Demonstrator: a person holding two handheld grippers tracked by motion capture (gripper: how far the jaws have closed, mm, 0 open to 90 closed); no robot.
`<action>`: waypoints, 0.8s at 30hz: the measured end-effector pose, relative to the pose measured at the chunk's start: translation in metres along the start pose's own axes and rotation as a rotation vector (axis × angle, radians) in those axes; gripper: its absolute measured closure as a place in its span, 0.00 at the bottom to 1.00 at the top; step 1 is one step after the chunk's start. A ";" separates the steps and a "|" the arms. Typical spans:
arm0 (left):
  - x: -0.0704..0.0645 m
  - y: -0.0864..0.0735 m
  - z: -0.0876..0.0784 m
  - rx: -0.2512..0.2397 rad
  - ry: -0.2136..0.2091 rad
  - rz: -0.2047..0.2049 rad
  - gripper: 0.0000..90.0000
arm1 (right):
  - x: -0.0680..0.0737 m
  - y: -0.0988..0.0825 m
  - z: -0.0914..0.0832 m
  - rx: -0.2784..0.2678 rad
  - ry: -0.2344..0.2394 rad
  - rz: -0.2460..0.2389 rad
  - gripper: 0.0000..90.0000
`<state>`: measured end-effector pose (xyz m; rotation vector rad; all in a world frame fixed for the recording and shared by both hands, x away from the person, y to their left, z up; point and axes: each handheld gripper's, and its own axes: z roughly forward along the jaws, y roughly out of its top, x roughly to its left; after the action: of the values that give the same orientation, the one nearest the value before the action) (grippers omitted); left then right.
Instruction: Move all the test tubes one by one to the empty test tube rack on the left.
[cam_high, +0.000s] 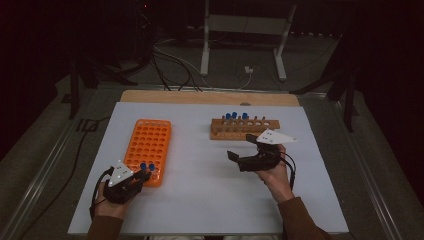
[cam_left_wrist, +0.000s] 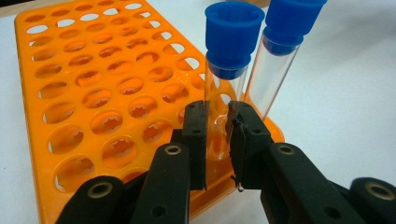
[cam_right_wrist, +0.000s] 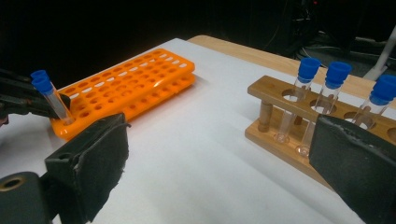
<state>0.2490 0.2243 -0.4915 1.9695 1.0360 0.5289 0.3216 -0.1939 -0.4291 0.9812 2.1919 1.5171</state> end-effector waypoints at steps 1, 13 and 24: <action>0.000 0.000 0.000 -0.001 -0.001 -0.001 0.87 | 0.000 0.000 0.001 0.002 -0.001 0.000 0.05; 0.007 0.001 -0.013 -0.087 -0.042 -0.074 0.57 | -0.006 0.001 0.001 -0.003 -0.018 0.011 0.05; 0.015 0.019 -0.030 -0.200 0.035 -0.121 0.09 | -0.025 0.005 -0.001 0.009 -0.087 0.026 0.05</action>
<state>0.2466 0.2451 -0.4589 1.7171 1.0736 0.5787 0.3408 -0.2100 -0.4279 1.0613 2.1353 1.4489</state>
